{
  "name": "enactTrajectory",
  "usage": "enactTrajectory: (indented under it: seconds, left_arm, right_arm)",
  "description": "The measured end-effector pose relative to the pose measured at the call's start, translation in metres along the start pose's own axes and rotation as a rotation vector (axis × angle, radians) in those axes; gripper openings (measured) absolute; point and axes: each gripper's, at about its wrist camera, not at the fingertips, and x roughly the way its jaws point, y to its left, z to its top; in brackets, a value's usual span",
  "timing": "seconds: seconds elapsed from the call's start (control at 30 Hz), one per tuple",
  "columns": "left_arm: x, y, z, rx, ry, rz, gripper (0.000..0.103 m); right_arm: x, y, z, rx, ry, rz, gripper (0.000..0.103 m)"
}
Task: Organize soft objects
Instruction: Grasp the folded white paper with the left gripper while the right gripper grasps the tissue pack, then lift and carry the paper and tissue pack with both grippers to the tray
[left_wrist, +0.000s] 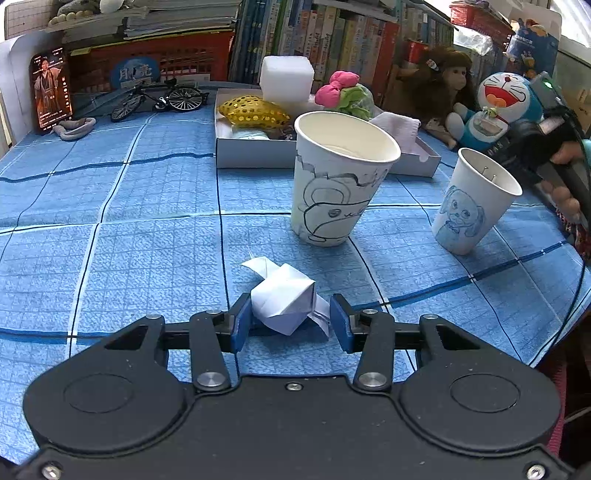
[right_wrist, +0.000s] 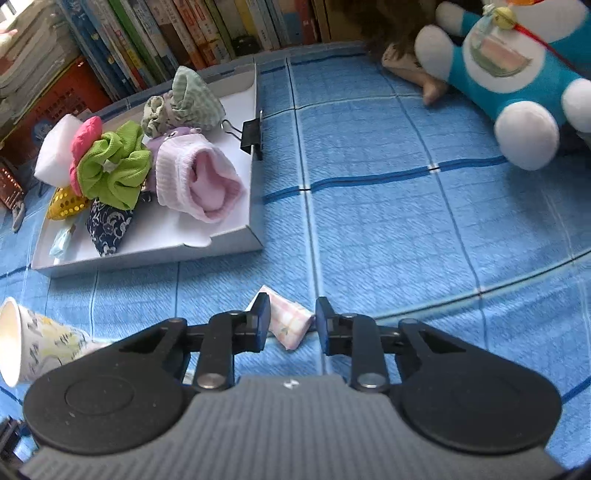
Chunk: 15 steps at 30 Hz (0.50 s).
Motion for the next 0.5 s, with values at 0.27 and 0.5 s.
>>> enactTrajectory:
  seconds: [0.27, 0.5]
  left_arm:
    - [0.002, -0.005, -0.002, -0.017, -0.022, 0.018, 0.043]
    - [0.002, -0.010, -0.005, -0.036, -0.051, 0.052, 0.043]
  right_arm:
    - [-0.017, -0.008, -0.041, -0.077, -0.164, 0.006, 0.032]
    - [-0.018, 0.002, -0.043, -0.271, -0.303, 0.012, 0.053]
